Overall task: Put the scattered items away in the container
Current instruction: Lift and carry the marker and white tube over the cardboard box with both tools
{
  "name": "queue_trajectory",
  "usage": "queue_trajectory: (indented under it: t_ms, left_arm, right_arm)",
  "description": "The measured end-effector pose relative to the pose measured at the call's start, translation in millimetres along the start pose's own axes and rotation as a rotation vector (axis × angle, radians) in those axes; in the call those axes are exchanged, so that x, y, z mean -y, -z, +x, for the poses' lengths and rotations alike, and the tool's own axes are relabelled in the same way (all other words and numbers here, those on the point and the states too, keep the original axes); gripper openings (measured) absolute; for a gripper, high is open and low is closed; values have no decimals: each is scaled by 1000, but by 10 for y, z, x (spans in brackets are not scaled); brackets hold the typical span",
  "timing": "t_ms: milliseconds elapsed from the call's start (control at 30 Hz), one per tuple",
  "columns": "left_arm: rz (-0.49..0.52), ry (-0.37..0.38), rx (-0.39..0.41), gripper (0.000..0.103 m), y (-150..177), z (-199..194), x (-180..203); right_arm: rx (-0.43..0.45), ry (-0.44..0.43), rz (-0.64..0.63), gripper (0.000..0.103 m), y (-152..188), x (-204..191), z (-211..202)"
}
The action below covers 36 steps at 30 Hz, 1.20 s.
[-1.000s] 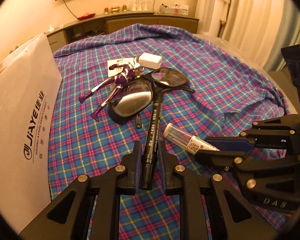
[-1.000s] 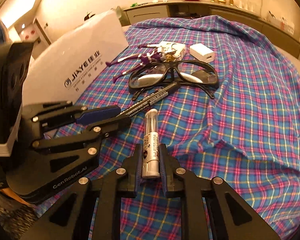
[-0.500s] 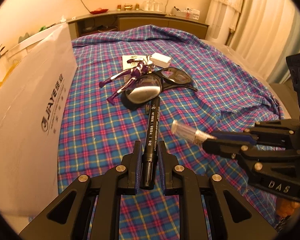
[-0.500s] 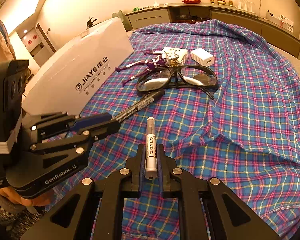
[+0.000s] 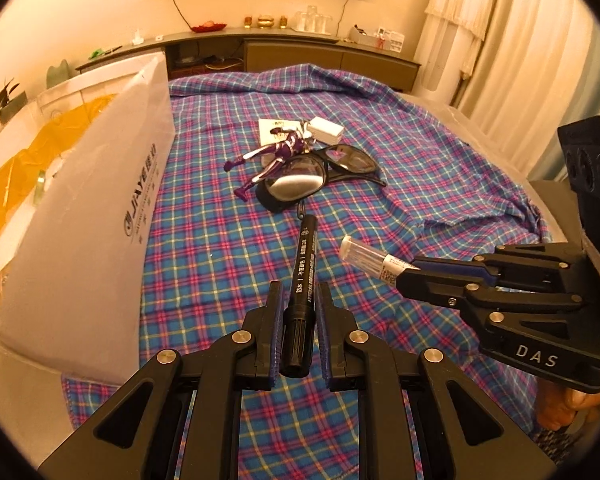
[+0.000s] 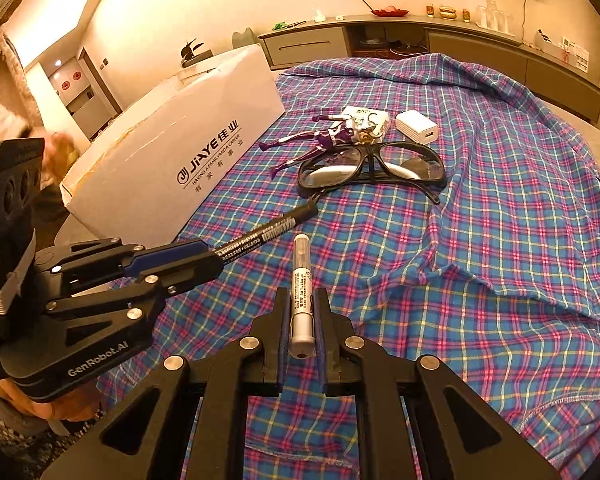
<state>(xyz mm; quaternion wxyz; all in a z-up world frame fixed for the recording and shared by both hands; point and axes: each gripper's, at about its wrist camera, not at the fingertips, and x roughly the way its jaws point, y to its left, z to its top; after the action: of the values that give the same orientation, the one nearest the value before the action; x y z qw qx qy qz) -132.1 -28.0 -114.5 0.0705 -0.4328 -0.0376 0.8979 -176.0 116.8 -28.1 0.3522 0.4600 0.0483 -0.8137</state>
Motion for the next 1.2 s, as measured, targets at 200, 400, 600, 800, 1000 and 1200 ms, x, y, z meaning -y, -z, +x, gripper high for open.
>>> queue_trajectory:
  t_ms: [200,400,600,800,1000,1200]
  left_arm:
    - [-17,-5,15,16,21,-156,-48]
    - [-43,-3,42,16,28,-374,-129]
    - [-62,-12,65,16,37,-571,-216]
    - [-87,-22,82,16,27,-765,-326]
    - [-92,-24,123,16,-27,-983,-395]
    - [-95,-19,167,16,-99,-1197,-482]
  right_arm:
    - [12,-11,10,12,31,-95,-80]
    - [30,-25,23,12,64,-203,-191]
    - [54,-29,21,12,62,-303,-334]
    - [72,-27,-7,12,39,-463,-475]
    - [92,-18,-45,12,-36,-644,-607]
    - [105,-12,-86,12,-123,-846,-691]
